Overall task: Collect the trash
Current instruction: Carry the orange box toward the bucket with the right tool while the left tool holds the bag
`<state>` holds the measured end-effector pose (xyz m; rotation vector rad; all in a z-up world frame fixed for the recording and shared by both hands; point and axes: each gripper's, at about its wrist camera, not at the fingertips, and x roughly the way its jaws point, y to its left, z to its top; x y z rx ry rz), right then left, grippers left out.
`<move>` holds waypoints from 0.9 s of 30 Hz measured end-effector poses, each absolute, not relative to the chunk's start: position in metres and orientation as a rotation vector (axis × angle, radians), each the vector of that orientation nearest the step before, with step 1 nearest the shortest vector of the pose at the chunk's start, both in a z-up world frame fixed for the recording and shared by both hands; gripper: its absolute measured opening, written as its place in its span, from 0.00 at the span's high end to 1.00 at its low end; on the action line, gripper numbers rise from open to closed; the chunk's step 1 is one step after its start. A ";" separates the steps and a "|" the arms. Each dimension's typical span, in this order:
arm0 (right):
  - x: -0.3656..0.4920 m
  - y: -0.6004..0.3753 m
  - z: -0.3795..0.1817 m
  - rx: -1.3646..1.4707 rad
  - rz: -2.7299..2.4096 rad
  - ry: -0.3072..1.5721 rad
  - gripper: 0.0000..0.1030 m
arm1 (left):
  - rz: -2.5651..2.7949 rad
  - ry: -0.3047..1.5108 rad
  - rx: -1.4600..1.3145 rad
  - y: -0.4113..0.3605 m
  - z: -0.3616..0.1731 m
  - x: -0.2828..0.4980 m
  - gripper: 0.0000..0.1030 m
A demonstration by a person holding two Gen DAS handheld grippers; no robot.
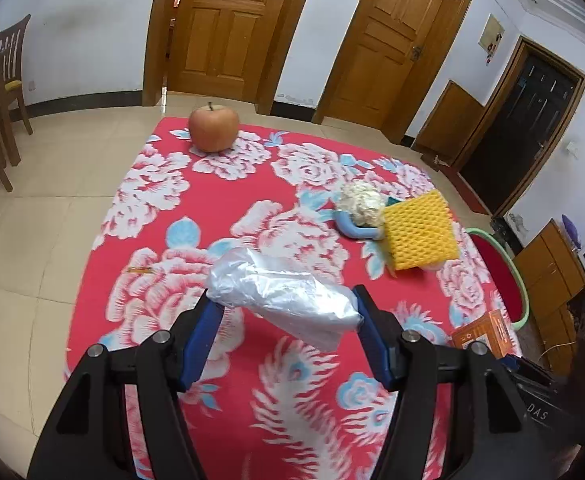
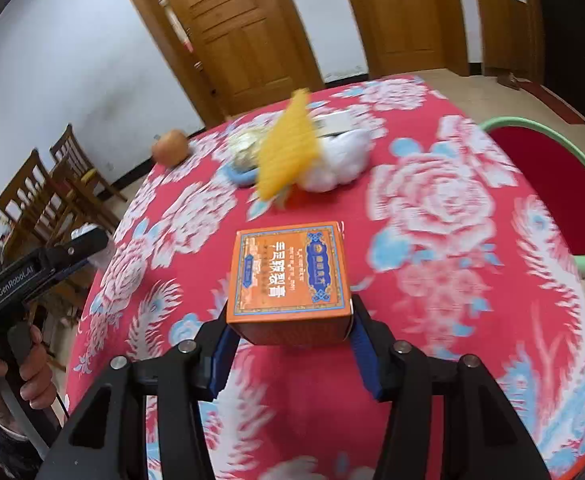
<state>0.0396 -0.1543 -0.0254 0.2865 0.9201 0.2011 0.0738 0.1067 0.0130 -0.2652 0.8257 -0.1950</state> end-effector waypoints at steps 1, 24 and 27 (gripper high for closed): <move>0.039 -0.161 -0.024 0.292 0.194 0.915 0.47 | -0.204 0.823 -0.271 0.103 0.015 0.074 0.37; 0.052 -0.314 0.001 0.492 -0.067 0.759 0.47 | -0.392 0.809 -0.139 -0.024 0.055 0.107 0.37; 0.056 -0.332 -0.007 0.521 -0.110 0.767 0.47 | -0.427 0.818 -0.105 -0.049 0.058 0.110 0.37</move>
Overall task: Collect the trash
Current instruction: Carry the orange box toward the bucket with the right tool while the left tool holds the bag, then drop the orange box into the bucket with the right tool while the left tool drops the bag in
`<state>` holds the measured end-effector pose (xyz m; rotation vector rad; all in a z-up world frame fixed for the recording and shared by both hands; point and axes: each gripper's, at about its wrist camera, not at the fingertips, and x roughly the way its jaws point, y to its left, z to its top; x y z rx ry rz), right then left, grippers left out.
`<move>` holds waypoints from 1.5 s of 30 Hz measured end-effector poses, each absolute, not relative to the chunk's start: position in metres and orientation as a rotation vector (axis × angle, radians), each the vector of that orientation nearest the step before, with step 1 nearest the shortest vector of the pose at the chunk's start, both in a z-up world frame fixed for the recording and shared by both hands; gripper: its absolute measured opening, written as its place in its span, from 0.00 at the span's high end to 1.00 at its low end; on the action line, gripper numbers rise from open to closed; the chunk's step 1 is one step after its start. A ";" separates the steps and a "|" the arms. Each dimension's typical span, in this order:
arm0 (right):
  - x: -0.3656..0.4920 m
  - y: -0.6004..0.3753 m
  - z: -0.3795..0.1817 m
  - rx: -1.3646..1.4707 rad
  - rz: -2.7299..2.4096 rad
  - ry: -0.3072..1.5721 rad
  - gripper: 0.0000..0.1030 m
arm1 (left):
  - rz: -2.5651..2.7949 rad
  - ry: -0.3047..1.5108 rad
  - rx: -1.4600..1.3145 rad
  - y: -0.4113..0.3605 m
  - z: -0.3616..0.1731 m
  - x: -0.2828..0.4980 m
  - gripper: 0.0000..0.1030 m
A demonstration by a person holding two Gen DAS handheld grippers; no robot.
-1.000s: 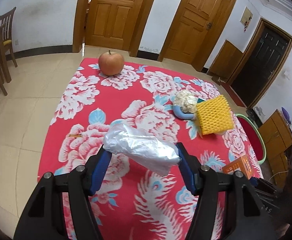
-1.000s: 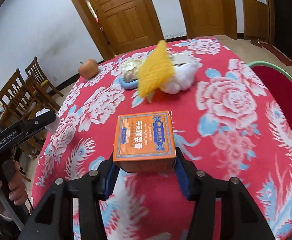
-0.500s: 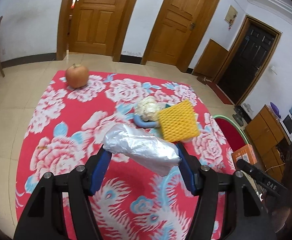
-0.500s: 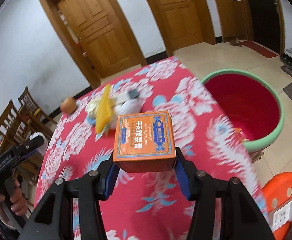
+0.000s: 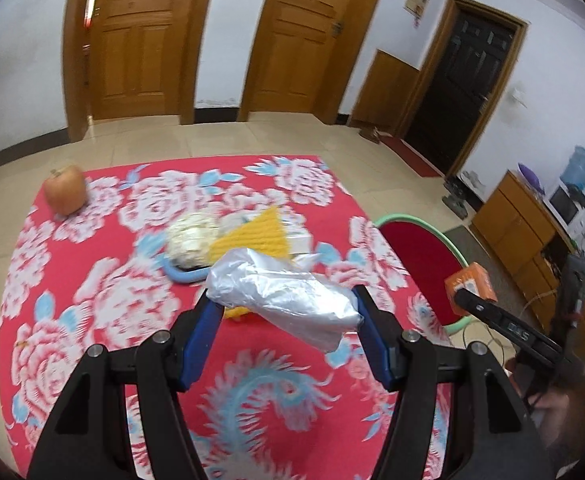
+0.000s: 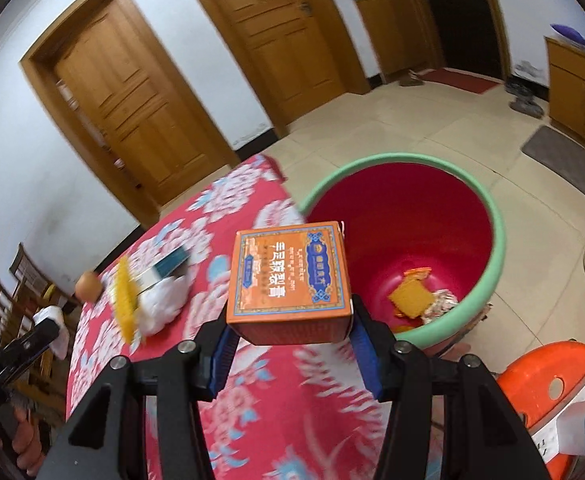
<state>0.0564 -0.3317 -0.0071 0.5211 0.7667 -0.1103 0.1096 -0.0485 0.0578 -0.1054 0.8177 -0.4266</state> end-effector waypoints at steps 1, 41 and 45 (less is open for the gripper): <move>0.058 -0.337 -0.010 0.528 -0.122 0.772 0.47 | -0.440 0.817 -0.095 -0.055 0.060 0.110 0.37; 0.012 -0.419 -0.042 0.694 -0.404 0.720 0.28 | -0.665 0.910 0.248 -0.295 0.010 0.177 0.34; 0.012 -0.417 -0.044 0.687 -0.389 0.721 0.28 | -0.660 0.910 0.260 -0.302 0.012 0.184 0.30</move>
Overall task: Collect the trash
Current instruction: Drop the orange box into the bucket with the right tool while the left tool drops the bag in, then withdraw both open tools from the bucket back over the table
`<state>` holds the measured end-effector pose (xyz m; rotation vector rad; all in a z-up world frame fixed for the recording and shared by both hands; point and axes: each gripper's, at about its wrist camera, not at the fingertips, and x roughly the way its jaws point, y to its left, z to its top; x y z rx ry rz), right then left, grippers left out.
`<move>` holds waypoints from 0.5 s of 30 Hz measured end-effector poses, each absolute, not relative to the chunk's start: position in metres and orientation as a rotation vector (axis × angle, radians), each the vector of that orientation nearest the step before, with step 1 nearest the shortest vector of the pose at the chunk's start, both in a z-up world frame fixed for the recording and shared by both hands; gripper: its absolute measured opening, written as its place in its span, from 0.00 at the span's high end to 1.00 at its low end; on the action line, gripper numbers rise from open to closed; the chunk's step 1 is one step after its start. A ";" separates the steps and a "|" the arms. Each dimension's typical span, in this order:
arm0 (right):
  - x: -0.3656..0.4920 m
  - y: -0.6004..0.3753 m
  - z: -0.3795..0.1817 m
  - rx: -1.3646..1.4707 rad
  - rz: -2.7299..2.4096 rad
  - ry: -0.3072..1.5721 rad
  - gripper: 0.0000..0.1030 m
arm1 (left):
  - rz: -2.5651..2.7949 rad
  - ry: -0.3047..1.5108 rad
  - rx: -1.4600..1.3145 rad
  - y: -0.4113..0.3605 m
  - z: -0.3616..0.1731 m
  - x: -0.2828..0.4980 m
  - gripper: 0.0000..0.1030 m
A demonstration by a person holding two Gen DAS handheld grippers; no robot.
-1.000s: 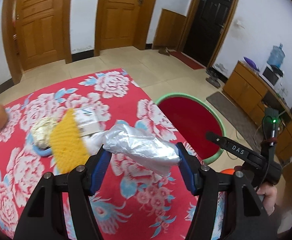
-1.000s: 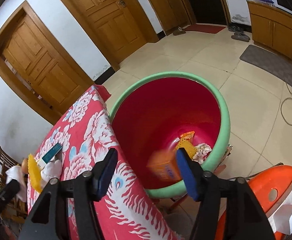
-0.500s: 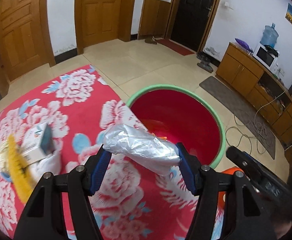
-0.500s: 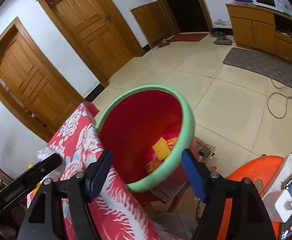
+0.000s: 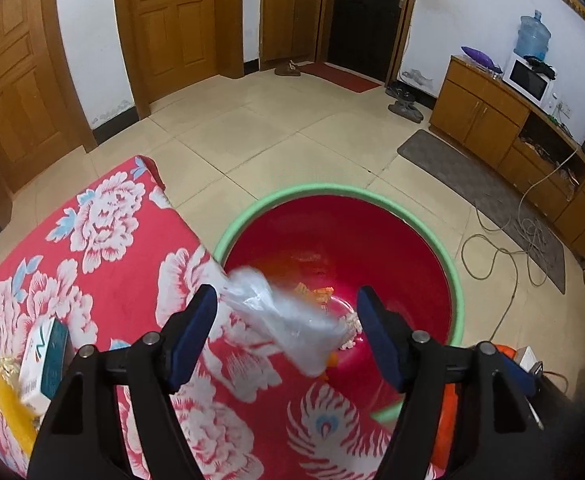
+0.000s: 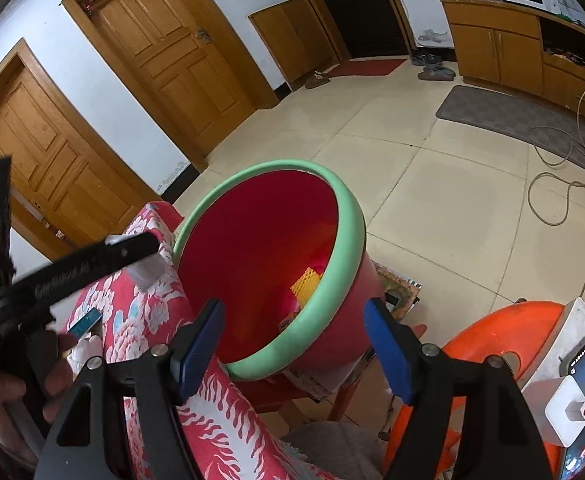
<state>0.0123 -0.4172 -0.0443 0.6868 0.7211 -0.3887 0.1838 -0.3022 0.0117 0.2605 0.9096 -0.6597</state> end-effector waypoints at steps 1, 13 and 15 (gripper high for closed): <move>0.013 -0.417 -0.044 0.687 -0.387 0.719 0.28 | -0.656 0.910 0.256 -0.303 0.012 0.185 0.28; 0.013 -0.412 -0.040 0.674 -0.365 0.710 0.28 | -0.622 0.894 0.201 -0.281 0.024 0.174 0.25; 0.011 -0.410 -0.037 0.670 -0.360 0.707 0.28 | -0.590 0.875 0.175 -0.269 0.030 0.169 0.25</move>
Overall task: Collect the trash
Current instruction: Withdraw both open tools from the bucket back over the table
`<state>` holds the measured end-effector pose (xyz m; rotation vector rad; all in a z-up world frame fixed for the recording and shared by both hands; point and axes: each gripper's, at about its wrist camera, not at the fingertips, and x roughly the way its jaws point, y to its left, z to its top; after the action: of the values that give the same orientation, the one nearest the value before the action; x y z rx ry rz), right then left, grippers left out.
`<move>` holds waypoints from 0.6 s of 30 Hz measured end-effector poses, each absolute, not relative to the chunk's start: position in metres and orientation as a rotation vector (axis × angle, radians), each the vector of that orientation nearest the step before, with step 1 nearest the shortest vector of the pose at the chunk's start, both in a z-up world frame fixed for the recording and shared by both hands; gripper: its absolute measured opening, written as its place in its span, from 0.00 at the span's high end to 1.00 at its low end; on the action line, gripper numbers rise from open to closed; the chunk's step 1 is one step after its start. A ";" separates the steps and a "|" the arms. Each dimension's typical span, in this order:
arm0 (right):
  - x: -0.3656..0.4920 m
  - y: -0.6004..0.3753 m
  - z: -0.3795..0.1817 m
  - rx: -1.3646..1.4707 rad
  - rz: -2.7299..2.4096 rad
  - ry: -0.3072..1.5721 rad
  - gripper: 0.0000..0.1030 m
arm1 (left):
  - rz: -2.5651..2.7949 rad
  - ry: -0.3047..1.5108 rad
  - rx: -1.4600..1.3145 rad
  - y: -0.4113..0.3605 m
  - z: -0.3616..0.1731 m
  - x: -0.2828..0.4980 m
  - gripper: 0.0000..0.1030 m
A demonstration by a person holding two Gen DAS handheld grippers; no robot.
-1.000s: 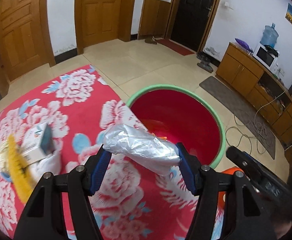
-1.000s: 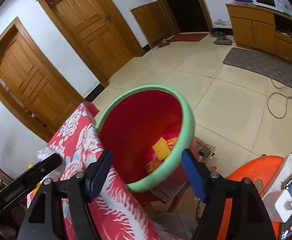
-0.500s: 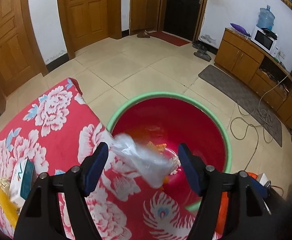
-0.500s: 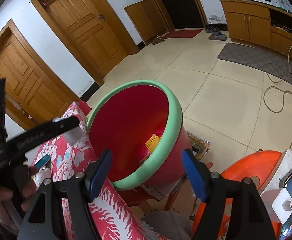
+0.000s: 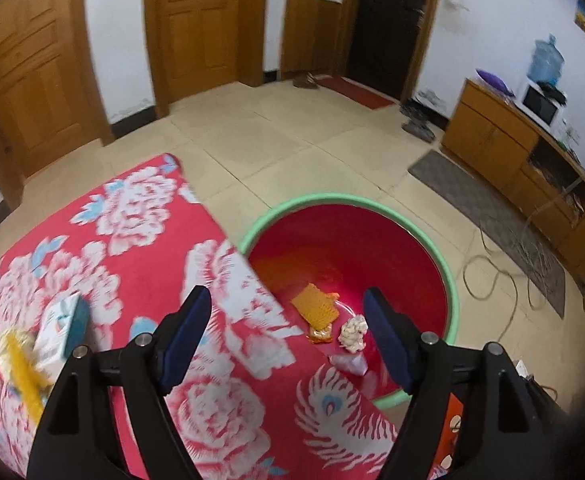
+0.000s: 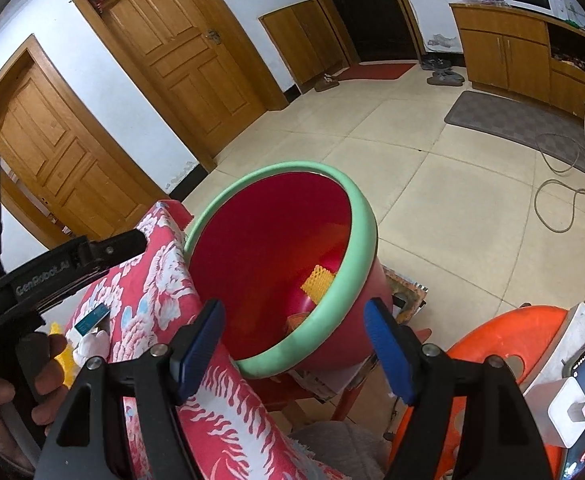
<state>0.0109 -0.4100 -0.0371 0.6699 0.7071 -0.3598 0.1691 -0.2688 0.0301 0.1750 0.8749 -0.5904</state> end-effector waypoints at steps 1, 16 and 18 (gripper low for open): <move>0.010 -0.409 -0.036 0.668 -0.357 0.707 0.28 | -0.581 0.871 0.168 -0.264 0.033 0.166 0.25; 0.000 -0.368 -0.002 0.581 -0.257 0.675 0.27 | -0.474 0.828 0.030 -0.167 0.058 0.139 0.25; -0.001 -0.363 0.001 0.570 -0.250 0.674 0.27 | -0.452 0.826 0.016 -0.155 0.057 0.136 0.25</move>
<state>-0.0006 -0.3627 0.0010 0.5696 0.6736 -0.2498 0.1364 -0.1549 0.0573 0.0158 0.8257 -0.4523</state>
